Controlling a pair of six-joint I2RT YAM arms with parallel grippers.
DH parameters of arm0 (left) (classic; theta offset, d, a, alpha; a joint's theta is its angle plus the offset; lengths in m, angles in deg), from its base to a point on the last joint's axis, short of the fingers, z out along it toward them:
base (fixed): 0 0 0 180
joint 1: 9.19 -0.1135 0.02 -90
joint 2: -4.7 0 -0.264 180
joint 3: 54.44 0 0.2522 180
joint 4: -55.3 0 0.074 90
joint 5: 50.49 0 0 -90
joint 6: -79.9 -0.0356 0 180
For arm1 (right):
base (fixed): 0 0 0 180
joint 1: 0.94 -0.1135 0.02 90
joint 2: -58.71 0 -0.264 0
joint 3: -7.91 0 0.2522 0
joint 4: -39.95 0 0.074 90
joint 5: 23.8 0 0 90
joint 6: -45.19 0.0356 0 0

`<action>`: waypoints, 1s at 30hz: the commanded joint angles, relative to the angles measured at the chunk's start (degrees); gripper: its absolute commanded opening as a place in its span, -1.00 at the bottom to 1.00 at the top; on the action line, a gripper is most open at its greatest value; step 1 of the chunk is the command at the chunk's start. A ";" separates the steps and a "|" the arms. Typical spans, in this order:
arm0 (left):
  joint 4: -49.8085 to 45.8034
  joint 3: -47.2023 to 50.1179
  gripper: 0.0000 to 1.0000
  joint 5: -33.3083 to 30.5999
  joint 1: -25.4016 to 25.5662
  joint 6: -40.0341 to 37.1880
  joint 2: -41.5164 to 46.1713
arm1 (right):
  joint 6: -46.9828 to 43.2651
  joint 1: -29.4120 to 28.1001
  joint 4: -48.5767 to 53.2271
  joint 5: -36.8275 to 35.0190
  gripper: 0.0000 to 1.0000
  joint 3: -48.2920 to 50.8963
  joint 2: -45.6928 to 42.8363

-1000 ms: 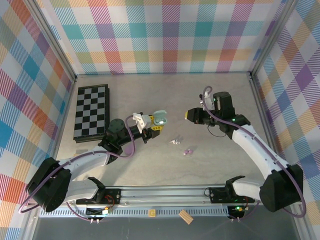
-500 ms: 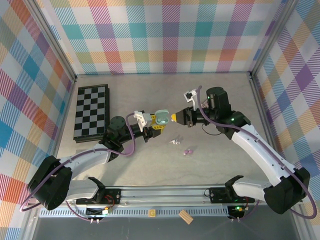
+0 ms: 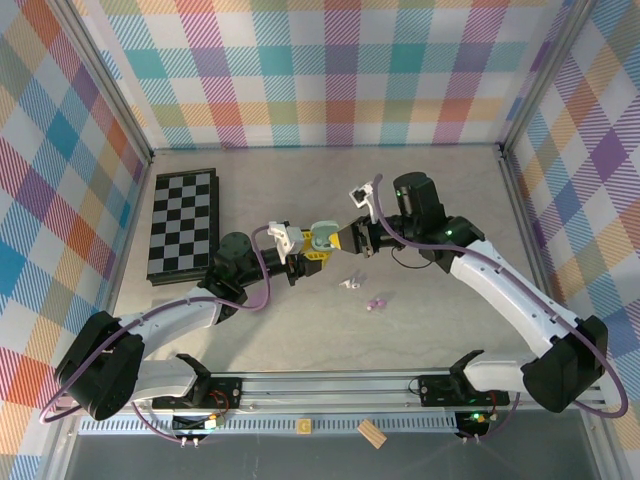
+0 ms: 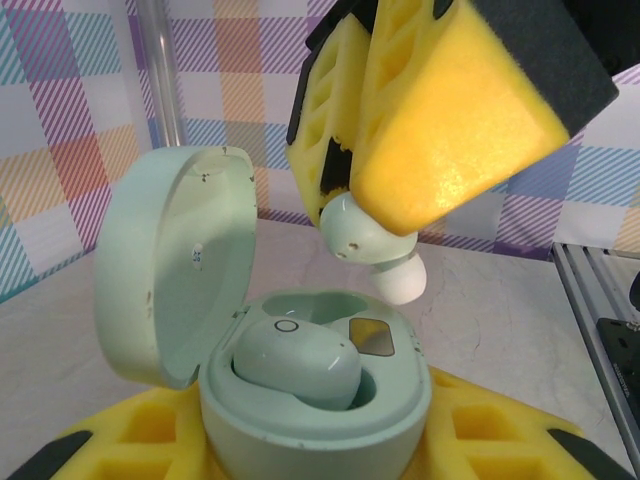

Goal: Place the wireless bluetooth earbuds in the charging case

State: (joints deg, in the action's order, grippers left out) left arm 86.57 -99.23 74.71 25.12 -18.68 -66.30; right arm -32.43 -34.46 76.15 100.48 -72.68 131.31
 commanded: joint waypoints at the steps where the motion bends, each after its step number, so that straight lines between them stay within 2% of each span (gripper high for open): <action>1: 1.14 -2.02 -0.29 1.88 -0.35 0.14 0.94 | -2.17 -0.50 0.81 -0.99 -0.64 -1.87 0.69; 20: 0.75 -2.11 -0.29 1.97 -0.34 0.17 1.51 | -4.93 -1.68 0.79 -4.76 -0.62 -0.69 1.75; 30: 0.64 -1.83 -0.29 1.71 -0.30 0.03 1.59 | -5.90 -1.90 1.46 -5.58 -0.35 -0.54 -0.79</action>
State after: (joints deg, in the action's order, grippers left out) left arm 85.50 -99.23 75.06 25.12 -18.66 -66.28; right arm -36.78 -35.90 77.15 95.50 -72.73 132.62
